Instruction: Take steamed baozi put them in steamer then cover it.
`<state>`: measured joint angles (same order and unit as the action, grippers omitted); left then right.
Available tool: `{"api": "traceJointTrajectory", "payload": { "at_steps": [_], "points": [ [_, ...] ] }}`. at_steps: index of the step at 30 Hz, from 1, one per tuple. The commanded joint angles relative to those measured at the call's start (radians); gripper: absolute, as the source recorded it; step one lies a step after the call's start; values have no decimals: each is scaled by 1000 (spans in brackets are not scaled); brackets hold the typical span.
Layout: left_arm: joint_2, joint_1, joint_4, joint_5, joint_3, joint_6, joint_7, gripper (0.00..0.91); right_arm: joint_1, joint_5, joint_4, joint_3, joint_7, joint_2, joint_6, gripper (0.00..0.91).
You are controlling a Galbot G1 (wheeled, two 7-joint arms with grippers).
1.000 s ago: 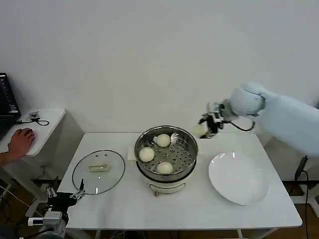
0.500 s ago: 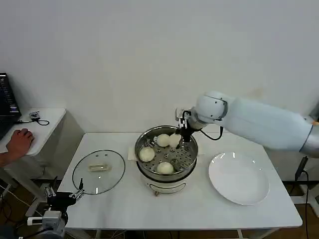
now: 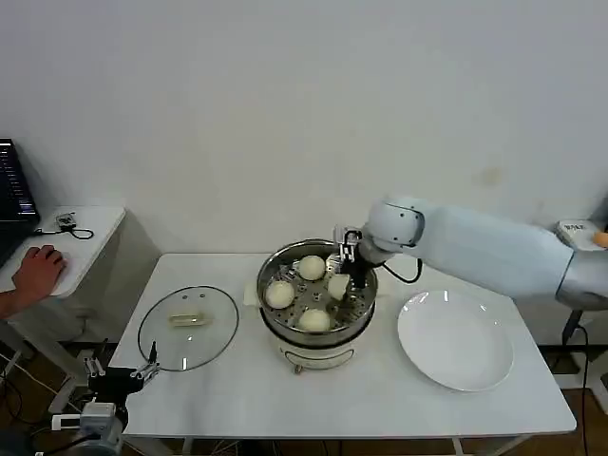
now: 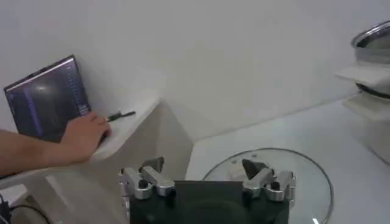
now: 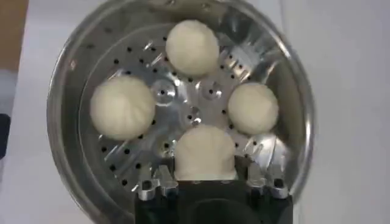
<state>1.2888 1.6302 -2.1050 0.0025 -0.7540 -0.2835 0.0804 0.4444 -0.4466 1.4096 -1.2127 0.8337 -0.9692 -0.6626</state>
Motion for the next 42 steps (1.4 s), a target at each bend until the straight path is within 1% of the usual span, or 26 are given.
{"api": "traceJointTrajectory", "payload": {
  "at_steps": [1, 11, 12, 13, 14, 17, 22, 26, 28, 29, 31, 34, 36, 38, 39, 40, 41, 42],
  "points": [
    [-1, 0, 2, 0, -2, 1, 0, 907, -28, 51, -19, -8, 10, -12, -3, 665],
    [0, 2, 4, -2, -6, 3, 0, 907, -38, 95, -40, 1, 17, -25, 17, 665],
    [0, 2, 3, -2, -7, 3, 0, 907, -39, 96, -41, 2, 15, -25, 17, 675],
    [0, 2, 3, -3, -7, 3, 0, 907, -40, 96, -39, 4, 13, -25, 17, 826],
    [0, 3, 3, -4, -8, 3, 0, 907, -41, 96, -37, 5, 14, -24, 18, 907],
    [0, 4, 1, -4, -9, 3, 0, 907, -40, 90, -23, 10, 11, -14, 14, 907],
    [0, 7, -1, -3, -10, 4, 0, 907, -29, 64, 10, 35, -14, 17, 4, 907],
    [0, 6, -2, -3, -8, 4, 1, 907, -15, 45, 70, 75, -29, 65, -2, 907],
    [-1, 5, -3, -3, -7, 4, 1, 907, -13, 41, 109, 107, -45, 99, 1, 907],
    [-1, 4, -4, -3, -7, 3, 0, 907, -14, 41, 127, 115, -64, 113, 4, 907],
    [-2, 3, -6, -4, -6, 3, 0, 907, -18, 35, 164, 140, -123, 150, 19, 907],
    [-3, 3, -9, -5, -6, 3, 0, 907, -53, -14, 248, 191, -222, 231, 27, 907],
    [-4, 3, -8, -5, -6, 3, 0, 907, -109, -33, 301, 265, -310, 292, 28, 907],
    [-3, 1, -10, -4, -1, 3, 1, 907, -225, -31, 350, 386, -398, 352, 33, 907],
    [-1, 0, -12, -2, 4, 3, 1, 907, -298, -32, 379, 455, -480, 378, 38, 907],
    [-1, -1, -12, -1, 6, 3, 0, 907, -413, -48, 405, 558, -573, 408, 39, 907],
    [-1, -2, -10, 3, 13, 16, -9, 907, -555, -40, 438, 690, -688, 429, 63, 907],
    [-4, 0, -8, 19, 17, 39, -26, 907, -657, 18, 454, 789, -752, 435, 96, 907]
  ]
}}
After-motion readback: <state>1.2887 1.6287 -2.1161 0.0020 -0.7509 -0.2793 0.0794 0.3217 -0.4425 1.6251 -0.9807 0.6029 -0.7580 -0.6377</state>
